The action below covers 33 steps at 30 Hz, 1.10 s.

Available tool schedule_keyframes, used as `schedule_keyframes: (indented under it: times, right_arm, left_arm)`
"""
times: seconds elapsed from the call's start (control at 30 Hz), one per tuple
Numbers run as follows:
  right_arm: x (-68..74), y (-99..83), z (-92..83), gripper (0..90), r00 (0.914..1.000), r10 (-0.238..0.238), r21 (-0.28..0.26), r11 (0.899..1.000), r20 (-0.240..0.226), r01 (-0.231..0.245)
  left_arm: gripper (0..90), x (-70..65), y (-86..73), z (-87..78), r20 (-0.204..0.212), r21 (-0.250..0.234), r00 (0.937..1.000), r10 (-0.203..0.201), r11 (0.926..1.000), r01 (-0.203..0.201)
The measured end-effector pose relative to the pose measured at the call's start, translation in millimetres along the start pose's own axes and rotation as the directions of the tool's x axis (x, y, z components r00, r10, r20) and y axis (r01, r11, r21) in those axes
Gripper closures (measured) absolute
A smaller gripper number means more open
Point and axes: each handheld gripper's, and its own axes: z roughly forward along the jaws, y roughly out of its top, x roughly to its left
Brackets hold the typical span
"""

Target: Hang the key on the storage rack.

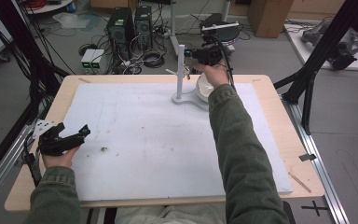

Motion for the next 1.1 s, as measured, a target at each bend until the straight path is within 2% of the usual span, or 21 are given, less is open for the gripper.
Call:
schedule_keyframes:
  times: [0.17, 0.23, 0.47, 0.53, 0.6, 0.67, 0.83, 0.93, 1.03, 1.1]
  right_arm:
    - [-0.6, -0.2, 11.7, 88.6, 0.9997, -0.003, 0.011, 1.0, 0.024, 0.003]
    - [0.0, -0.5, 14.3, 88.7, 0.9997, 0.003, -0.001, 1.0, 0.022, -0.003]
    - [4.9, 0.0, 25.3, 88.7, 0.9988, -0.022, -0.007, 1.0, 0.044, 0.023]
    - [6.5, -1.5, 29.7, 88.6, 0.9981, -0.036, 0.002, 0.999, 0.05, 0.036]
    - [9.4, -2.5, 33.7, 88.6, 0.9949, -0.071, 0.019, 0.997, 0.071, 0.07]
    - [11.5, -2.7, 34.5, 87.3, 0.9948, -0.076, 0.018, 0.997, 0.069, 0.075]
    - [19.7, -2.2, 30.2, 70.3, 0.9966, -0.08, 0.017, 0.997, 0.022, 0.079]
    - [23.9, -1.4, 23.1, 49.5, 0.9967, -0.068, -0.011, 0.998, 0.044, 0.068]
    - [23.6, -2.8, 16.5, 33.8, 0.9987, -0.026, -0.02, 0.999, 0.043, 0.027]
    - [22.2, -5.1, 13.0, 22.9, 0.9975, -0.01, -0.019, 1.0, 0.07, 0.011]
  left_arm:
    - [1.9, -0.3, 0.1, -0.1, 0.003, -0.001, 1.0, -0.001, 1.0, 0.001]
    - [1.9, 0.3, 0.2, -0.1, 0.004, 0.001, 1.0, -0.003, 1.0, 0.003]
    - [1.9, 0.5, 0.2, -0.3, 0.007, 0.0, 1.0, -0.006, 1.0, 0.006]
    - [1.9, 0.9, 0.2, -0.1, 0.007, -0.002, 0.9999, -0.008, 1.0, 0.008]
    - [1.9, 1.2, 0.1, 0.3, 0.007, -0.001, 0.9999, -0.009, 1.0, 0.009]
    - [1.9, 1.1, 0.1, 0.1, 0.01, -0.001, 0.9999, -0.012, 0.9999, 0.012]
    - [1.9, 0.8, 0.1, -0.2, 0.014, 0.003, 0.9999, -0.008, 1.0, 0.008]
    - [1.9, 0.2, 0.1, -0.5, 0.009, 0.003, 0.9999, -0.005, 1.0, 0.005]
    - [1.9, -0.3, 0.1, -0.8, 0.008, 0.002, 1.0, -0.004, 1.0, 0.004]
    - [1.9, -0.4, 0.1, -0.7, 0.01, 0.005, 0.9999, -0.003, 1.0, 0.003]
